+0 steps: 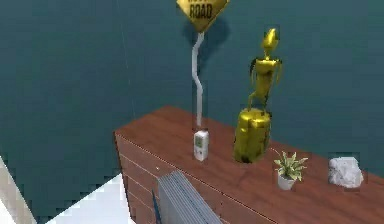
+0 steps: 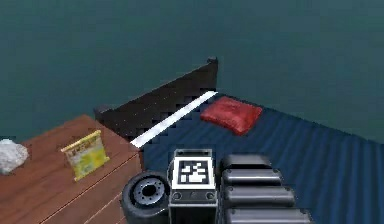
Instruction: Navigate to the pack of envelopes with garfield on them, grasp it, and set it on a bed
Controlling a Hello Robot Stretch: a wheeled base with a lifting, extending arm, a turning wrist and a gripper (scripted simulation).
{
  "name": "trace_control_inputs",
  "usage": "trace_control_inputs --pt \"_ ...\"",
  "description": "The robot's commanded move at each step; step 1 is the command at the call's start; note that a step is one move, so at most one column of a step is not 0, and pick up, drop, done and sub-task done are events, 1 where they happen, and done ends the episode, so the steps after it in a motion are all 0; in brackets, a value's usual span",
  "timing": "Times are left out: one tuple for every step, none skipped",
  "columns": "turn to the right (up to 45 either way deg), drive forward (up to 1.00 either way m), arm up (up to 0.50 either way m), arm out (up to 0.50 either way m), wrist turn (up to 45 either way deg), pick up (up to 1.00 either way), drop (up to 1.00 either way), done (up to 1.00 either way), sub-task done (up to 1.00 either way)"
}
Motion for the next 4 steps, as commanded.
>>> trace_control_inputs --pt "45.0 0.00 0.00 0.00 0.0 0.00 0.00 0.00 0.00" --pt "45.0 0.00 0.00 0.00 0.0 0.00 0.00 0.00 0.00" --pt "18.0 0.00 0.00 0.00 0.0 0.00 0.00 0.00 0.00" --pt "3.0 0.00 0.00 0.00 0.0 0.00 0.00 0.00 0.00"
